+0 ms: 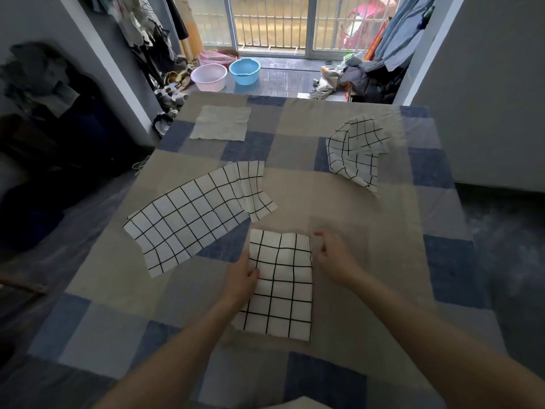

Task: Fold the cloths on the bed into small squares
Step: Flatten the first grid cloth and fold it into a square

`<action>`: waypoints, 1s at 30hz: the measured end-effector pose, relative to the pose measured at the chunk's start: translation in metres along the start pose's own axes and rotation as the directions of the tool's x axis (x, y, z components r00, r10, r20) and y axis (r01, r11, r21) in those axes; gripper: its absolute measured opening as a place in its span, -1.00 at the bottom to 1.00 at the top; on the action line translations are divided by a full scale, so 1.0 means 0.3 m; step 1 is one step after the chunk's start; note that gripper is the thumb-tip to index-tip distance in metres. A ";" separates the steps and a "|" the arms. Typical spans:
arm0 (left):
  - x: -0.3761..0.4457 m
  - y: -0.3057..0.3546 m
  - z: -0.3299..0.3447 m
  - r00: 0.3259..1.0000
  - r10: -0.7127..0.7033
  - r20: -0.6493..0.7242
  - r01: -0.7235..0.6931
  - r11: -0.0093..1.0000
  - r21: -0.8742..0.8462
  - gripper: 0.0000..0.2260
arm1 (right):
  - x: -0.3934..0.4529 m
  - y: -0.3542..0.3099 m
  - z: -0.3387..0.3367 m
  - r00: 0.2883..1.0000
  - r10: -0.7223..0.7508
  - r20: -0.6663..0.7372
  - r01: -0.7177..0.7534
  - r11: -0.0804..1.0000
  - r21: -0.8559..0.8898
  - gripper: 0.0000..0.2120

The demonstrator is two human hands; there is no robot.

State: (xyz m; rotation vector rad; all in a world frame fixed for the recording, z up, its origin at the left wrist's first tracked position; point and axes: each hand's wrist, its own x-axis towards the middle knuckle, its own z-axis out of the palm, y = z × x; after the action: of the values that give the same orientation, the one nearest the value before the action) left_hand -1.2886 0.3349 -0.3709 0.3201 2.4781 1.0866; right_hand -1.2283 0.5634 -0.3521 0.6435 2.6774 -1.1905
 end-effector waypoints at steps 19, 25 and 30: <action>0.075 0.038 -0.016 0.995 -0.085 -0.052 0.085 0.996 0.002 -0.68 | 0.103 0.192 -0.148 0.966 0.025 0.257 -0.070 0.984 0.167 -0.65; -0.057 0.036 0.049 0.986 -0.106 -0.125 0.097 0.993 -0.074 -0.86 | -0.014 0.253 -0.203 0.899 0.091 0.428 -0.112 0.993 0.023 -0.79; -0.216 0.023 0.077 0.969 -0.241 -0.056 0.230 0.960 -0.157 -0.79 | -0.091 0.230 -0.227 0.908 0.164 0.386 -0.232 0.963 0.137 -0.80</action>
State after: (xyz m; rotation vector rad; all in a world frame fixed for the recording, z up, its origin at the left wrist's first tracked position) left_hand -1.2202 0.3308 -0.3618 -0.0619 2.4052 1.1915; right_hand -1.1707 0.6456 -0.3446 0.6248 2.1555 -1.3517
